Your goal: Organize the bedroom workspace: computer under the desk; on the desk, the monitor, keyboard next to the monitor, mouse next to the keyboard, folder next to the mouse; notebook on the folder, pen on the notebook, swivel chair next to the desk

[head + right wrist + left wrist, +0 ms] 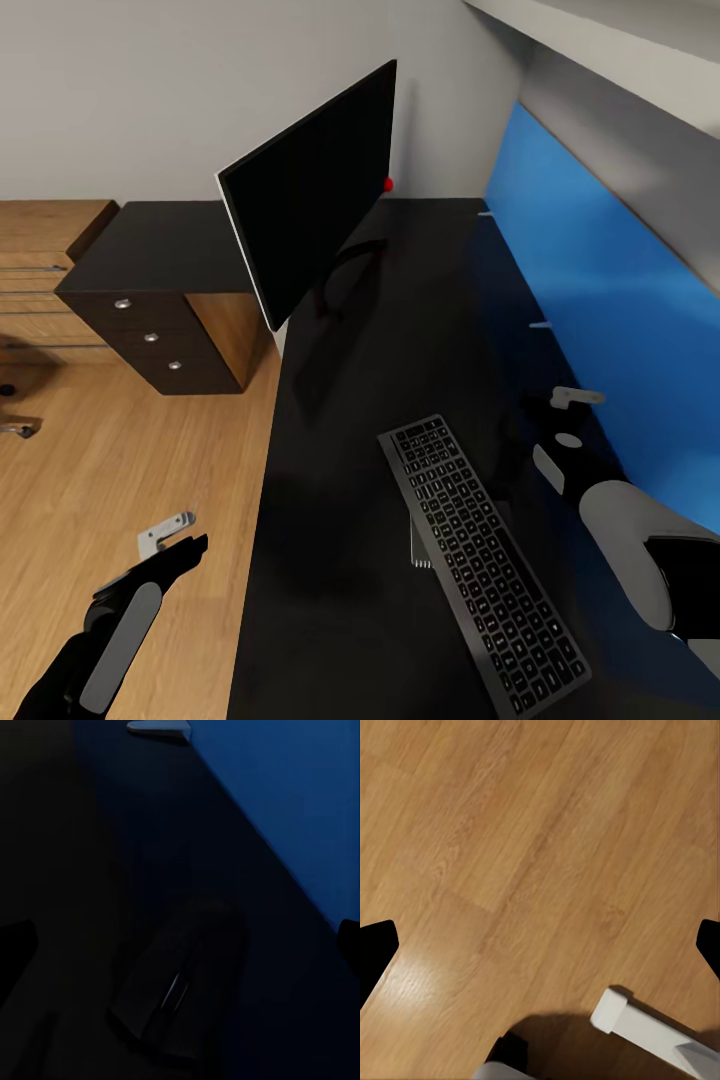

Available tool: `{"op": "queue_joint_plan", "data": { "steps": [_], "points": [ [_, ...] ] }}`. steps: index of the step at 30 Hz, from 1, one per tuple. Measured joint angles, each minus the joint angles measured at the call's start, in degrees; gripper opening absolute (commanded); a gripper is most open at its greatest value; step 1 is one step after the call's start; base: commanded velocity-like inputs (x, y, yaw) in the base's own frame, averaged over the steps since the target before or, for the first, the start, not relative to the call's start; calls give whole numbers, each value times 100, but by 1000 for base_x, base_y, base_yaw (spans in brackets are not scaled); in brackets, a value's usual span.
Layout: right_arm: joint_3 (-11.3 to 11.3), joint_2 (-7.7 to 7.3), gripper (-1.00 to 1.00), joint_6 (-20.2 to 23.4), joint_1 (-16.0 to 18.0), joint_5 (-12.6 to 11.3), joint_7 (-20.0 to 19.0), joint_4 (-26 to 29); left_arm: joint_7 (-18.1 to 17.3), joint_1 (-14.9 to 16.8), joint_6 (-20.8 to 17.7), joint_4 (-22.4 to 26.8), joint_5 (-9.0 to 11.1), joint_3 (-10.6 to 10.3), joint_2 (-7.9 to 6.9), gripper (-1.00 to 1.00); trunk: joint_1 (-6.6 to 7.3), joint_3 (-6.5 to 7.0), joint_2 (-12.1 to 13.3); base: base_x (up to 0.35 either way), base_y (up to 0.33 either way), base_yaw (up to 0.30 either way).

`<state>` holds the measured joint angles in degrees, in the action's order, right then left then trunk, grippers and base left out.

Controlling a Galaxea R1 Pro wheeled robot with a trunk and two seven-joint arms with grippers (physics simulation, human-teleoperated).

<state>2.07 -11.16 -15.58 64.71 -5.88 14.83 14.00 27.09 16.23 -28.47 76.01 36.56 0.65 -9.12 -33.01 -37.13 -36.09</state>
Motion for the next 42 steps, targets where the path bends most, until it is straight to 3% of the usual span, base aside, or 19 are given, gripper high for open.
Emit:
{"op": "queue_joint_plan", "data": {
  "steps": [21, 27, 35, 37, 42],
  "points": [
    [-59, 16, 100, 50, 139, -39, 170, 68, 4, 0, -4, 198, 11, -3, 35, 100, 0, -2, 0, 0, 0, 0],
    [-76, -2, 100, 305, 273, -102, 185, 50, 4, 0, -11, 202, 11, -4, 35, 100, 0, -2, 0, 0, 0, 0],
    [-91, -142, 100, 629, 431, -491, 183, 28, 4, -1, -13, 205, 11, -3, 32, 100, 0, -2, 0, 0, 0, 0],
    [-97, -225, 100, 808, 497, -895, 177, 29, 4, -2, -25, 217, 13, -1, 27, 100, 0, -2, 0, 0, 0, 0],
    [-97, -236, 100, 831, 521, -1022, 172, 23, 4, 0, -29, 217, 14, 0, 27, 100, 0, -2, 0, 0, 0, 0]
  ]
}}
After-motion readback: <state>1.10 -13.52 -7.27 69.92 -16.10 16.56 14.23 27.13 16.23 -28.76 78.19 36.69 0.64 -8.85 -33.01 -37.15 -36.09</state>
